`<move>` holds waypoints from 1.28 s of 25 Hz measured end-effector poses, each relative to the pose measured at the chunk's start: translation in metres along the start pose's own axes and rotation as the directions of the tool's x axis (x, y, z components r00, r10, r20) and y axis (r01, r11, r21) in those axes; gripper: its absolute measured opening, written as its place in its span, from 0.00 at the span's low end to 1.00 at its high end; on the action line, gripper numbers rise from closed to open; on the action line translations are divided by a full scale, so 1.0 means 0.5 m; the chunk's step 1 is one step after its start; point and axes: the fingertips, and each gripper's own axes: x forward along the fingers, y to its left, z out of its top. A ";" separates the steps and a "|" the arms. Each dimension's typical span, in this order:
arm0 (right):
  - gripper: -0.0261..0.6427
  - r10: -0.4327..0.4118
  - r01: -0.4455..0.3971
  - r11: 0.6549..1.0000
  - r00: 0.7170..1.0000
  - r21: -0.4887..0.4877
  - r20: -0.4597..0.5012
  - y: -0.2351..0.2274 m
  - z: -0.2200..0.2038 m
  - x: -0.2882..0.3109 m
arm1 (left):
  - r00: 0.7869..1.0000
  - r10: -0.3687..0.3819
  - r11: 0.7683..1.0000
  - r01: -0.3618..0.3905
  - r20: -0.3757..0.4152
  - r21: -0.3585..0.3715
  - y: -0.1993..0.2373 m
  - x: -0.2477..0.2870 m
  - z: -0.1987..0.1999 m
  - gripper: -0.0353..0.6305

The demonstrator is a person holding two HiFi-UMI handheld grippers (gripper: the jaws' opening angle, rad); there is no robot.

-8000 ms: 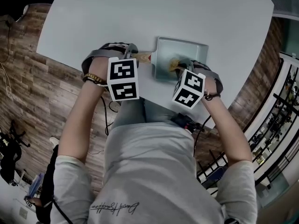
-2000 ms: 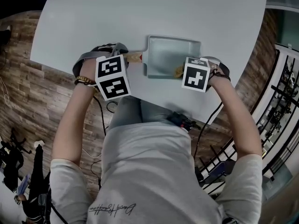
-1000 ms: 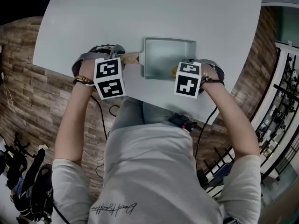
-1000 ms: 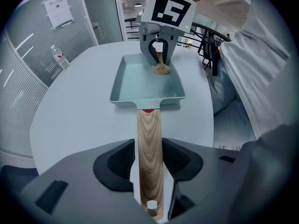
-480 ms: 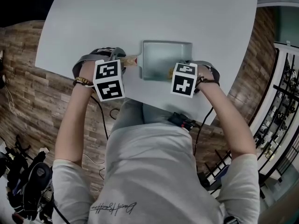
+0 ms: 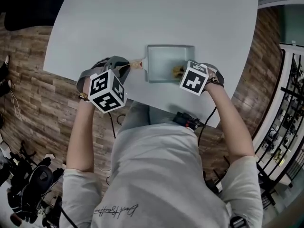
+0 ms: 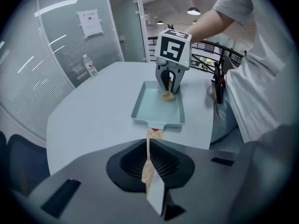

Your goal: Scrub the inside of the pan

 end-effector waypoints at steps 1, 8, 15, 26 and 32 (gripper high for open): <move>0.14 -0.016 0.016 1.000 1.000 0.018 0.024 -0.003 0.004 -0.007 | 1.000 0.012 0.999 -0.011 0.018 -0.031 -0.002 -0.007 0.003 0.09; 0.14 -0.127 0.104 0.986 0.974 0.131 0.188 -0.001 0.023 -0.076 | 0.988 0.093 0.978 -0.067 0.121 -0.200 -0.014 -0.050 0.012 0.07; 0.14 -0.226 0.137 0.950 0.923 0.281 0.313 0.010 0.033 -0.152 | 0.962 0.141 0.937 -0.054 0.234 -0.344 -0.038 -0.107 0.068 0.07; 0.14 -0.329 0.154 0.907 0.841 0.392 0.430 0.069 0.047 -0.248 | 0.880 0.293 0.832 -0.043 0.373 -0.553 -0.080 -0.161 0.139 0.07; 0.14 -0.388 0.177 0.889 0.782 0.423 0.487 0.090 0.057 -0.294 | 0.844 0.381 0.804 -0.103 0.376 -0.585 -0.061 -0.175 0.141 0.07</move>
